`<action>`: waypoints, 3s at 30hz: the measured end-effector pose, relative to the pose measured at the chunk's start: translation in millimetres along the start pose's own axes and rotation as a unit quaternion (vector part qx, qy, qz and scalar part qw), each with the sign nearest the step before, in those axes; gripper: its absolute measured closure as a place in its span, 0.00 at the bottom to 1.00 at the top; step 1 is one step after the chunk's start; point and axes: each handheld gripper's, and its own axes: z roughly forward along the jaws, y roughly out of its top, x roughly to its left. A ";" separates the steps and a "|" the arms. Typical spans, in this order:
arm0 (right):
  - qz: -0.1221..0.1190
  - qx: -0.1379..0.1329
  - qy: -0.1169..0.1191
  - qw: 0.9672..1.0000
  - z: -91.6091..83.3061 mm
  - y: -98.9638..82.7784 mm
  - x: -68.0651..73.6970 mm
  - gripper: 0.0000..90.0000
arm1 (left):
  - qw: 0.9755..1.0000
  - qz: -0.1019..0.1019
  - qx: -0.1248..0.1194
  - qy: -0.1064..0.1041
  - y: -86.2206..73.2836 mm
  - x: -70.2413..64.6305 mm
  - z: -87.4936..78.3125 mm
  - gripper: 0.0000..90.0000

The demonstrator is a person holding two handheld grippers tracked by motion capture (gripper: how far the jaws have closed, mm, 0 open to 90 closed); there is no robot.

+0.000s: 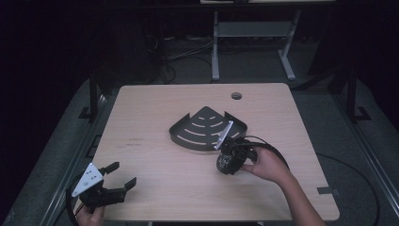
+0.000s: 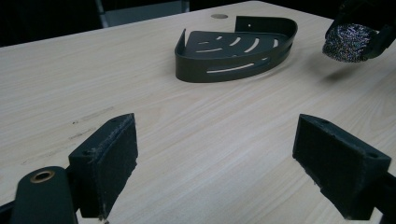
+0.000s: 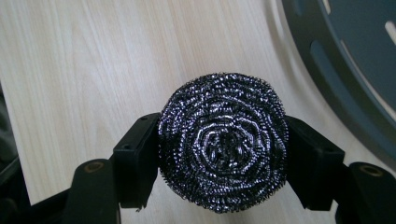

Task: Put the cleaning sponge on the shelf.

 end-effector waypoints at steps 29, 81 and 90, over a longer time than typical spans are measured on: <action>-0.008 0.009 -0.004 1.000 -9.2 35.2 -22.8 0.37 | 1.000 -0.004 -0.005 0.001 -0.3 1.8 -1.9 0.15; 0.009 0.004 0.011 1.000 -18.7 79.7 -73.1 0.37 | 1.000 -0.006 -0.008 0.001 -0.4 2.7 -2.7 0.15; 0.018 0.006 0.008 1.000 -18.2 86.1 -86.1 0.37 | 1.000 -0.005 -0.007 0.001 -0.1 2.2 -2.7 0.15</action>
